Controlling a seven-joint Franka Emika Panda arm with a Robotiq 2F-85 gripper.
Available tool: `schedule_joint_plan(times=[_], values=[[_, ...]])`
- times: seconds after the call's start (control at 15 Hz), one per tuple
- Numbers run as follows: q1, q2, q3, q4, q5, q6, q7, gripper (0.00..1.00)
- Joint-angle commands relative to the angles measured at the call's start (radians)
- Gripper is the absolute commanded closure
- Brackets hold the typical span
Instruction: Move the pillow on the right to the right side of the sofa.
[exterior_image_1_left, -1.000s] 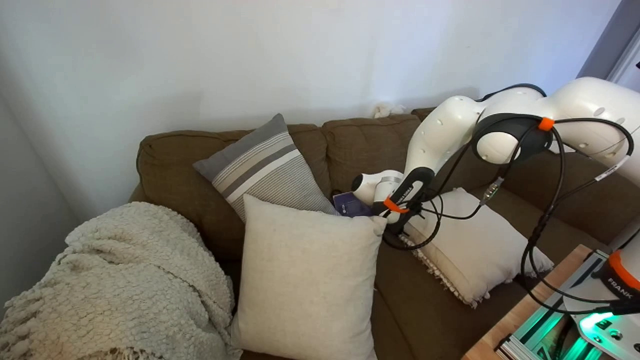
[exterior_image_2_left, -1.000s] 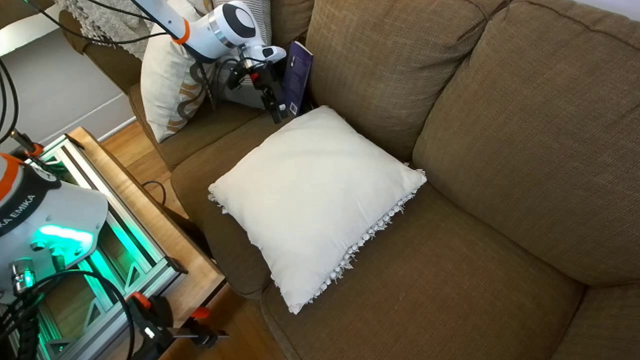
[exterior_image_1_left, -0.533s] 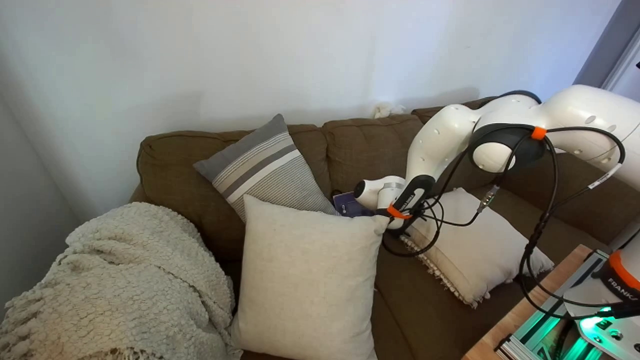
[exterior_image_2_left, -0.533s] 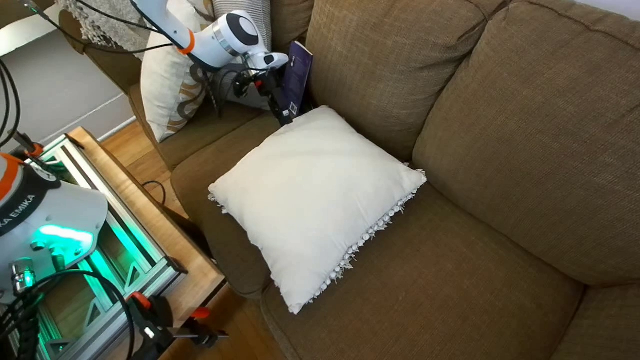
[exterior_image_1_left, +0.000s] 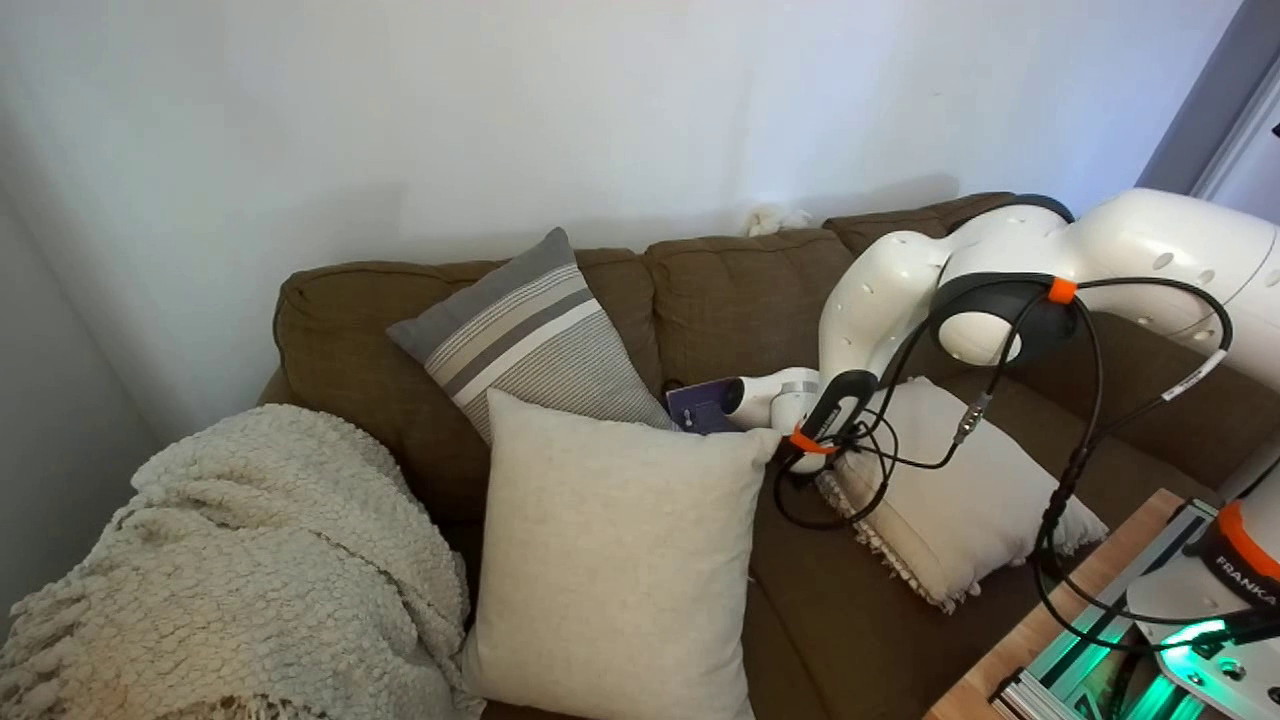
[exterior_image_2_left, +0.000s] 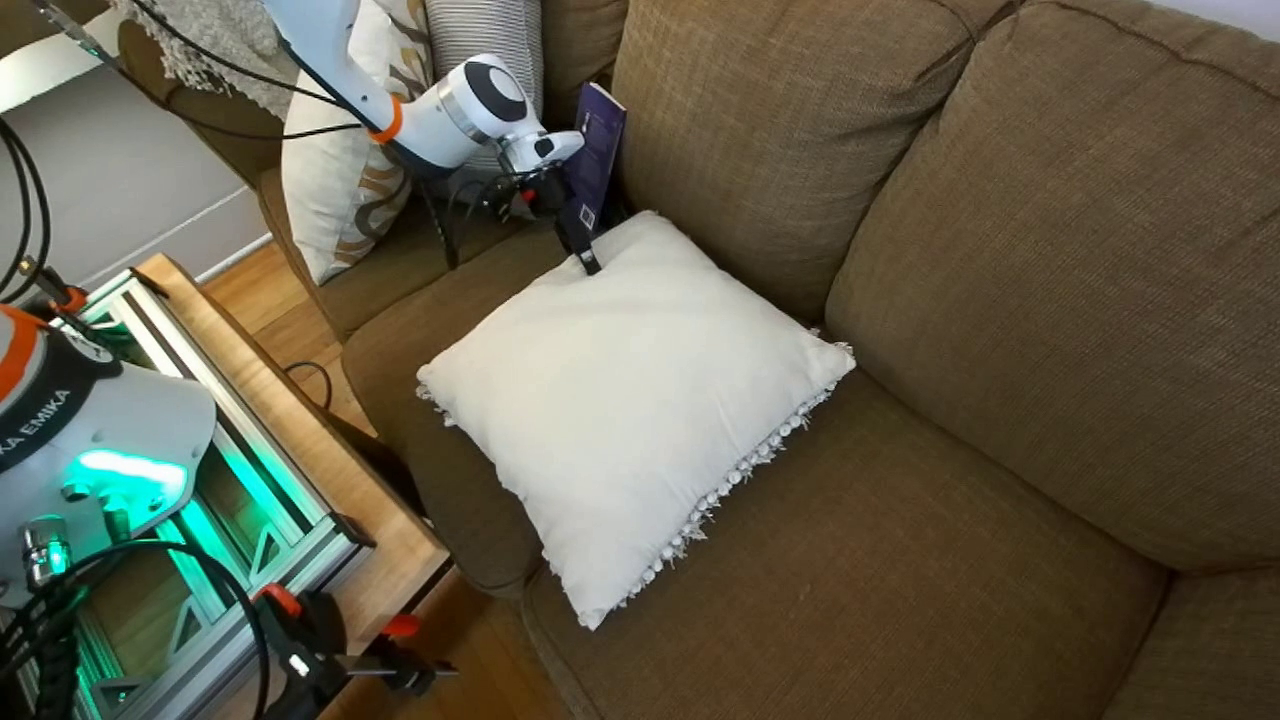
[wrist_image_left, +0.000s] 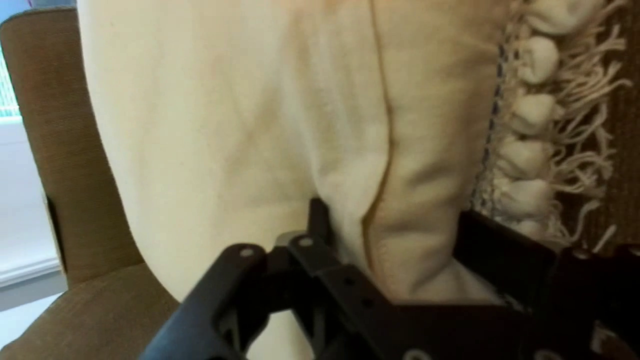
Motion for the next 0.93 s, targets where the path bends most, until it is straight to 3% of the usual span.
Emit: schedule_joint_plan(times=[0.0,0.33,0.87], values=[[0.028,-0.035,-0.025,-0.061,-0.038,0.015,0.085,0.65],[0.050,-0.105,-0.016,-0.125,-0.047,0.022,0.153,0.99],[0.051,-0.261,-0.039,-0.358,-0.097,0.200,0.330,0.98]])
